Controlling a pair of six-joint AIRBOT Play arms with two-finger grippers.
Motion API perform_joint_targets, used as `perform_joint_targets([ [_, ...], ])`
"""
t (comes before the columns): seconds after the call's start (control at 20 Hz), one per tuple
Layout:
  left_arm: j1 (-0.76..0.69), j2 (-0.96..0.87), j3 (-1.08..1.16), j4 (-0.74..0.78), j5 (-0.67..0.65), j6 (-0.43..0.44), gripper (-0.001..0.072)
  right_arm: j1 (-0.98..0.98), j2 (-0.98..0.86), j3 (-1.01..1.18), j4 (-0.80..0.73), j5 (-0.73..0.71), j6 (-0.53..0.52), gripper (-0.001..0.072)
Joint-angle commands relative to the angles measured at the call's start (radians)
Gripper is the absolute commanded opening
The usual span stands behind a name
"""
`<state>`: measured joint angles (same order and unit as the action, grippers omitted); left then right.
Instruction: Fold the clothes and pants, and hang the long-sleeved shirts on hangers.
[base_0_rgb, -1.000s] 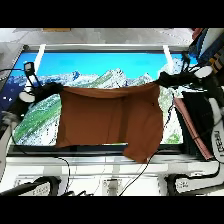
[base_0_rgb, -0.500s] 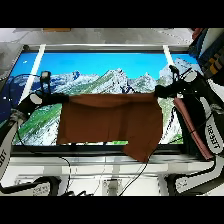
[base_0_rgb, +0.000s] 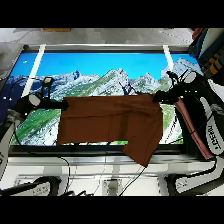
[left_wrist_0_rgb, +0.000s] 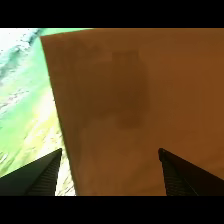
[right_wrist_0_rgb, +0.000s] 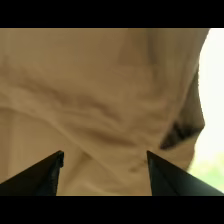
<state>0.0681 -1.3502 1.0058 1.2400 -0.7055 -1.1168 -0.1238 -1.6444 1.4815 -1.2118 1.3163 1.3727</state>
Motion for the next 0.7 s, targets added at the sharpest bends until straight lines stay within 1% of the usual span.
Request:
perform_joint_targets([
  [0.0, 0.027, 0.104, 0.001, 0.01, -0.085, -0.014, 0.0695, -0.031, 0.034, 0.0, -0.121, 0.117, -0.003, 0.0548],
  [0.1, 0.051, 0.193, 0.001, 0.01, -0.149, -0.014, 0.0695, -0.072, 0.051, -0.005, -0.184, 0.251, -0.006, 0.0548],
  [0.2, 0.078, 0.281, 0.001, 0.01, -0.195, -0.014, 0.0695, -0.125, 0.088, -0.048, -0.158, 0.314, -0.02, 0.0543],
  [0.25, 0.093, 0.32, 0.001, 0.01, -0.207, -0.014, 0.0695, -0.151, 0.126, -0.102, -0.136, 0.32, -0.054, 0.0486],
  [0.3, 0.111, 0.357, 0.0, 0.01, -0.214, -0.014, 0.0695, -0.177, 0.174, -0.177, -0.114, 0.312, -0.089, 0.0429],
  [0.4, 0.145, 0.413, 0.0, 0.01, -0.232, -0.013, 0.0695, -0.219, 0.272, -0.356, -0.08, 0.288, -0.14, 0.043],
  [0.55, 0.169, 0.443, 0.0, 0.009, -0.304, -0.002, 0.0695, -0.244, 0.391, -0.652, -0.015, 0.203, -0.217, 0.043],
  [0.65, 0.168, 0.437, -0.005, 0.008, -0.372, -0.003, 0.0695, -0.243, 0.41, -0.776, 0.021, 0.119, -0.223, 0.043],
])
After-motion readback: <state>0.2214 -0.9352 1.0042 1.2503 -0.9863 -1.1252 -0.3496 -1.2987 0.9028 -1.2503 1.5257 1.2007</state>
